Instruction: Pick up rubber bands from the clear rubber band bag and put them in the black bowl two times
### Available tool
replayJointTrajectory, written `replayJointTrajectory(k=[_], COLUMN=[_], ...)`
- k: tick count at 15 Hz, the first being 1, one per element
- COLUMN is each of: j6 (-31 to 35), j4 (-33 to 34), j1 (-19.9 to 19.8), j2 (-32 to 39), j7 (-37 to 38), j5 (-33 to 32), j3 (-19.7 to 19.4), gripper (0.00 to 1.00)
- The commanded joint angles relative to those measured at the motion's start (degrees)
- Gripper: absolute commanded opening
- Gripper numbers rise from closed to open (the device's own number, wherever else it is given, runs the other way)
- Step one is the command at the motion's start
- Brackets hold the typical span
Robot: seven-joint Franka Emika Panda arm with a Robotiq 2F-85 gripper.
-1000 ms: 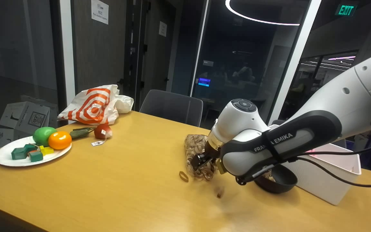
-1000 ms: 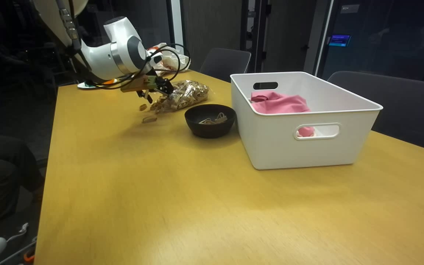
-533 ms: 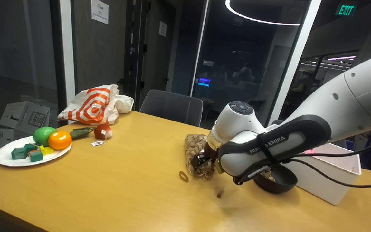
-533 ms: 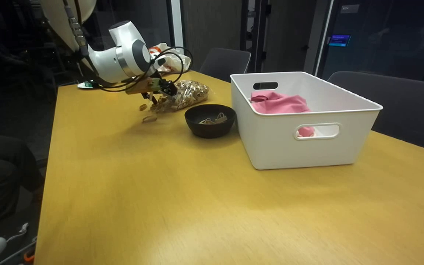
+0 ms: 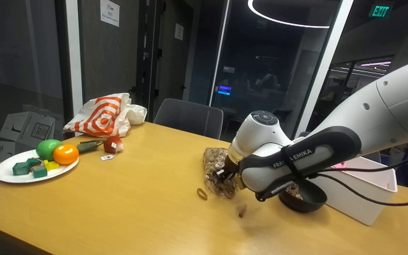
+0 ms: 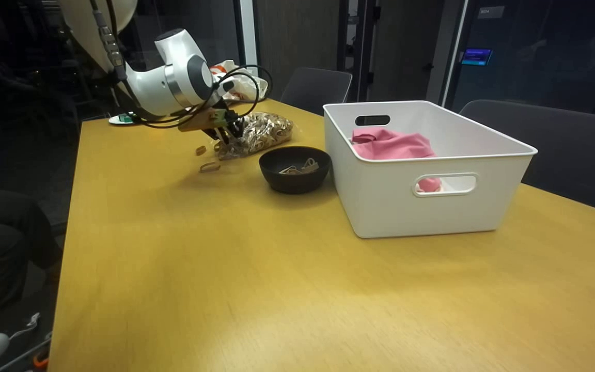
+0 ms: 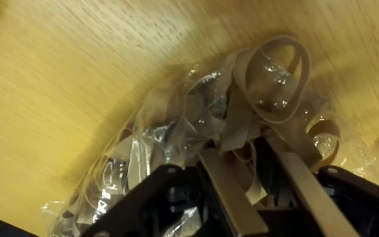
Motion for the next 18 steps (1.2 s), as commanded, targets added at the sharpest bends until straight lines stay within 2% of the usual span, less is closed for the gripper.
replayJointTrajectory(k=[1,4,5,7,9,11,14,18], j6=[-1.05,-1.99,-2.44,-4.18,-6.46,-8.89,-11.75,-18.65], j4=[1.85,1.68,1.62,1.73,2.05,2.9,3.4,3.48], j1=[0.16,-1.57,-2.48,-5.67,-10.44,-13.18,-15.59,-16.85], j2=[0.58,-0.02,-0.28,-0.81,-1.2,-1.25,-2.08,-4.21], j7=[1.3,-0.02,-0.8,-3.66,-8.73,-12.07,-14.78,-16.31], j5=[-0.27,1.59,2.69,6.3,11.97,16.01,19.47,21.48], j3=[-0.44,1.68,2.83,6.9,13.02,16.35,18.61,19.2], gripper=[0.06,0.02,0.04,0.06,0.07,0.07,0.06,0.07])
